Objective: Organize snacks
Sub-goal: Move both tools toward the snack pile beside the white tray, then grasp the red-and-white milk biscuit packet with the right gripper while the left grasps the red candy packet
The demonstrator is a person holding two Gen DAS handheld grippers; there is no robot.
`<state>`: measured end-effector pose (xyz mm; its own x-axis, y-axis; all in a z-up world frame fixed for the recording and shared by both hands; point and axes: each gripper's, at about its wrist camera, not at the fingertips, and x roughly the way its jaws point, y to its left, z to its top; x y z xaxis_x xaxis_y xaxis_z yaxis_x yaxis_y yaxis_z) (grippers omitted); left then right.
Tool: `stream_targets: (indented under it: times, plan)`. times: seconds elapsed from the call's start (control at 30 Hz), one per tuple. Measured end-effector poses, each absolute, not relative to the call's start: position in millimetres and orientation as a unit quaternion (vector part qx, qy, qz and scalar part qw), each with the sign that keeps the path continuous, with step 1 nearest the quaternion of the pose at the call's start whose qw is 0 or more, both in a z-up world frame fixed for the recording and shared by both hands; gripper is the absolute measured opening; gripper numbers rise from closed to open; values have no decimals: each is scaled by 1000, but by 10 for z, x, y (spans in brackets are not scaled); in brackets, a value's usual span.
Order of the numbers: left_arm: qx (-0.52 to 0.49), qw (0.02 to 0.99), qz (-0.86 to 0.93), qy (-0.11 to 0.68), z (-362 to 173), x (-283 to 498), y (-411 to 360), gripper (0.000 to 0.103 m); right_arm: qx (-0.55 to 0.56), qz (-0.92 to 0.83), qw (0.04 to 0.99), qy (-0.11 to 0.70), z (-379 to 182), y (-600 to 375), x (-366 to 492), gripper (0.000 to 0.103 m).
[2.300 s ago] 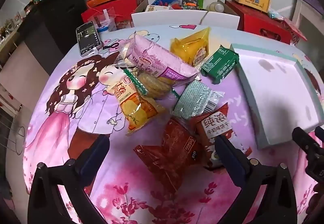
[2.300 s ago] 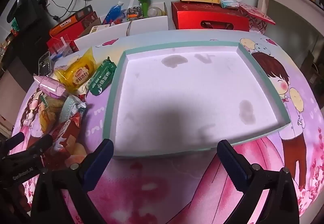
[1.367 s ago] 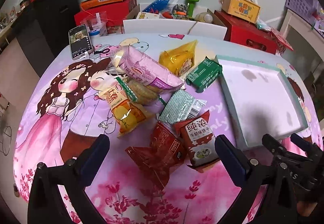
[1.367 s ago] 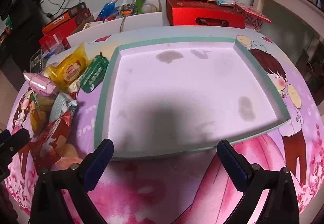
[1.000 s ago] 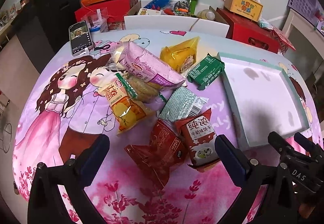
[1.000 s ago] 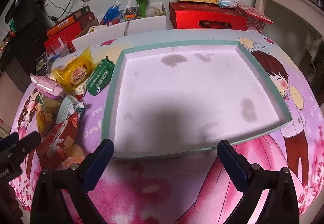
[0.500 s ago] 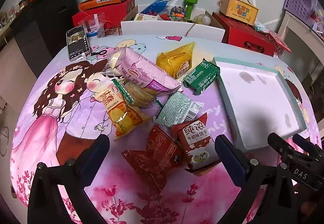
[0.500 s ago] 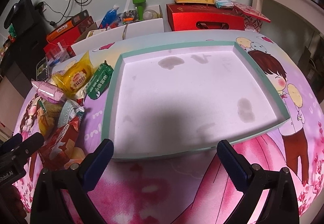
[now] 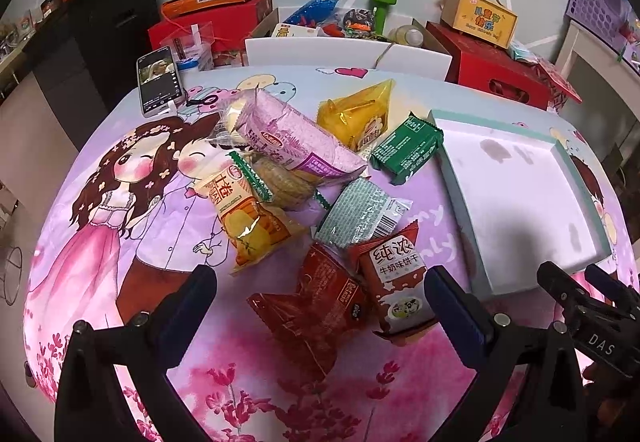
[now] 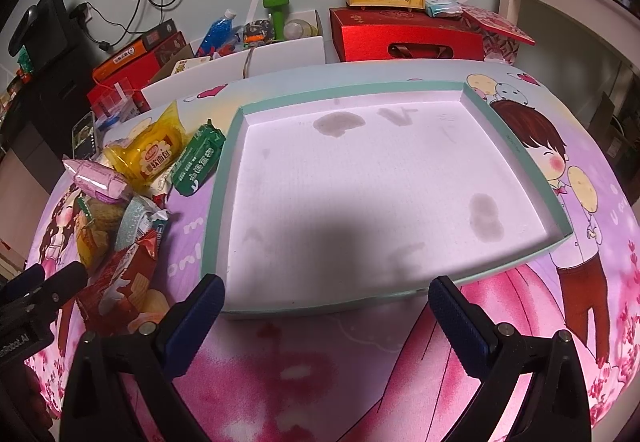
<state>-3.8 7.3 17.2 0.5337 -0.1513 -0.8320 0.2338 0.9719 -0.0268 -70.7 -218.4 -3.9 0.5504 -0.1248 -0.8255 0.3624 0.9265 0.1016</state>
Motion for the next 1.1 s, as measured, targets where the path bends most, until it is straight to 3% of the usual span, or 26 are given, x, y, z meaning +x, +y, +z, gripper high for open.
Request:
stream_targets:
  times: [0.77, 1.1]
  plan:
    - [32, 873, -110, 475, 140, -3, 120, 103, 130, -139, 871, 453, -28, -2176, -706, 103]
    - [-57, 868, -58, 490, 97, 135, 618, 103, 136, -79, 896, 416, 125, -1951, -621, 103]
